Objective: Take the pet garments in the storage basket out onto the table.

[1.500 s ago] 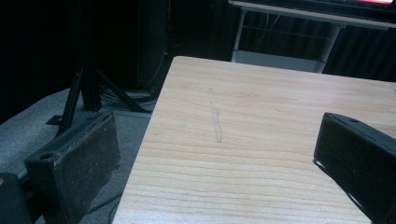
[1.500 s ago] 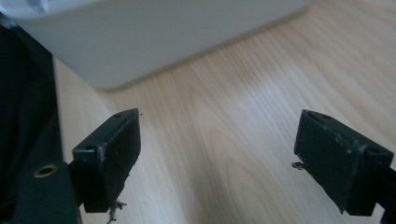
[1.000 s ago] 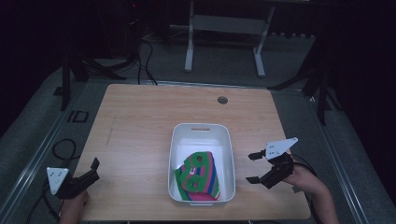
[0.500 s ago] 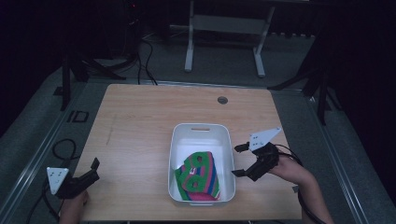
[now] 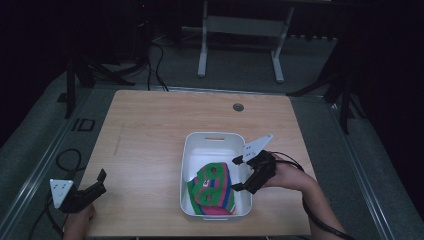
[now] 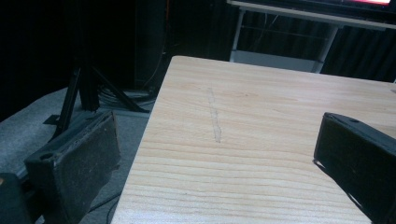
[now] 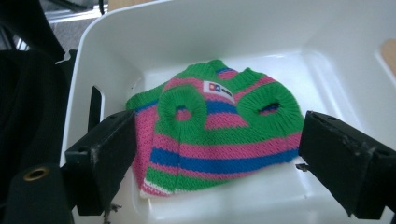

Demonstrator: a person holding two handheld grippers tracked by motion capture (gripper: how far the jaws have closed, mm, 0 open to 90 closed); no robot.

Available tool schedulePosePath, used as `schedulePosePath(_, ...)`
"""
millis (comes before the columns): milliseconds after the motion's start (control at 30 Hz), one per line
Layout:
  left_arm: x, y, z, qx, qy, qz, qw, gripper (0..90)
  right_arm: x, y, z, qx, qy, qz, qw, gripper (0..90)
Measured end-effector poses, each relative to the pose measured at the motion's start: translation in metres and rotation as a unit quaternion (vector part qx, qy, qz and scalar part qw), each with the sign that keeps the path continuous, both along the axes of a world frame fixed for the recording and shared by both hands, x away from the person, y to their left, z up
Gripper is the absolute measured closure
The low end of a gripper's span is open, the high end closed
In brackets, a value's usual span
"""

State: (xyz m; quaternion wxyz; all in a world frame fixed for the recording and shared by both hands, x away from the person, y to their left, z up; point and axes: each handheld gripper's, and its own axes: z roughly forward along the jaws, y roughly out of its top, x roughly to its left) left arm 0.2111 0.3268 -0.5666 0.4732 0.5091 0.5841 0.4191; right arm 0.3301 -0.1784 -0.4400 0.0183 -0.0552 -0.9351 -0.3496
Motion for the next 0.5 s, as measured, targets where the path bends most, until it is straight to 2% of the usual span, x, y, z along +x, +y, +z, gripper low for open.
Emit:
schedulePosePath(67,0.0,0.0,0.0,0.0,0.0,0.0,1.0,0.9,0.001,0.004,-0.002,-0.006,-0.001,0.003,1.0,11.5)
schedulePosePath(233,0.0,0.001,0.0,-0.002,0.0,-0.001,1.0,0.9,0.006,0.029,-0.013,-0.033,0.007,0.013,0.9993,11.7)
schedulePosePath(400,0.0,0.001,0.0,-0.002,0.0,-0.002,1.0,0.9,0.009,0.044,-0.02,-0.047,0.009,0.021,0.9987,13.3)
schedulePosePath(500,0.0,0.001,0.0,-0.003,0.0,-0.003,1.0,0.9,0.01,0.058,-0.029,-0.07,0.006,0.027,0.9972,13.3)
